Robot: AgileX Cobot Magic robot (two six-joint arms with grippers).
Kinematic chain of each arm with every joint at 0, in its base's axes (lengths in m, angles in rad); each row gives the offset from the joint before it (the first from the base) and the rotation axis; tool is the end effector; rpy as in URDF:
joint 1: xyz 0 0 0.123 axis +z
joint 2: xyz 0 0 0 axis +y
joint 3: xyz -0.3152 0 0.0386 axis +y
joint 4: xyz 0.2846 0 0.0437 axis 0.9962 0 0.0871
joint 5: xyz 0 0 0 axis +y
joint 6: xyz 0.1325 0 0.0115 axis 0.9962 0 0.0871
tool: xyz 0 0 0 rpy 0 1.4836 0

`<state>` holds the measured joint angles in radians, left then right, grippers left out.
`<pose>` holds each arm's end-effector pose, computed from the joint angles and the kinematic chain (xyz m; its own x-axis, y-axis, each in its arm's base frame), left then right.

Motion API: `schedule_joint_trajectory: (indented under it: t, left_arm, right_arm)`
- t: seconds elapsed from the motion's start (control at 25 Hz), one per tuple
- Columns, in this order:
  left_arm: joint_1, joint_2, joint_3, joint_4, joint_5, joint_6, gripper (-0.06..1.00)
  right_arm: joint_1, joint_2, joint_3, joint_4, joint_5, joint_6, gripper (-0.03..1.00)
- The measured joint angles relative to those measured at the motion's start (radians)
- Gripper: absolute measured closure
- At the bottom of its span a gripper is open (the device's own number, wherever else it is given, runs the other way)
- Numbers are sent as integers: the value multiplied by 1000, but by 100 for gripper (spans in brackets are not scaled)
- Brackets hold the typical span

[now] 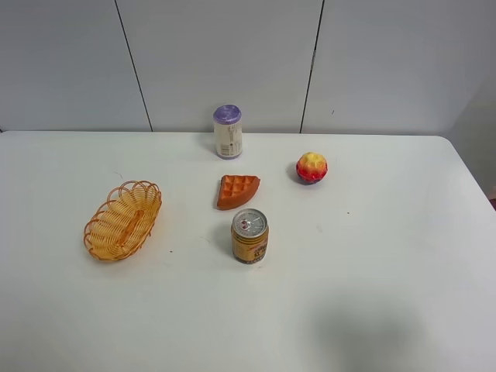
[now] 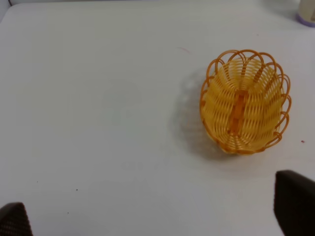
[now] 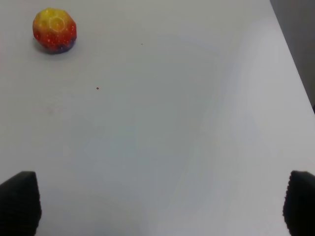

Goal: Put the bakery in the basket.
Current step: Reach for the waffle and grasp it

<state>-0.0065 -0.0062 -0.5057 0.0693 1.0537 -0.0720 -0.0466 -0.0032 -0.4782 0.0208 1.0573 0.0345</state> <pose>0.0306 0.0078 0.2789 -0.4361 -0.0348 -0.8992 -0.0641 0.9979 -0.0075 0.0342 0.0008 0.2686 -0.4671 0.0665 -0.8817 0.0515 0.9975 0.0480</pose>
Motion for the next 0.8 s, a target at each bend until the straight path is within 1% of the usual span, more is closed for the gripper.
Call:
schedule_joint_trajectory:
  t: [0.8]
  left_arm:
    - [0, 0, 0, 0, 0, 1, -5]
  right_arm:
    - [0, 0, 0, 0, 0, 0, -2]
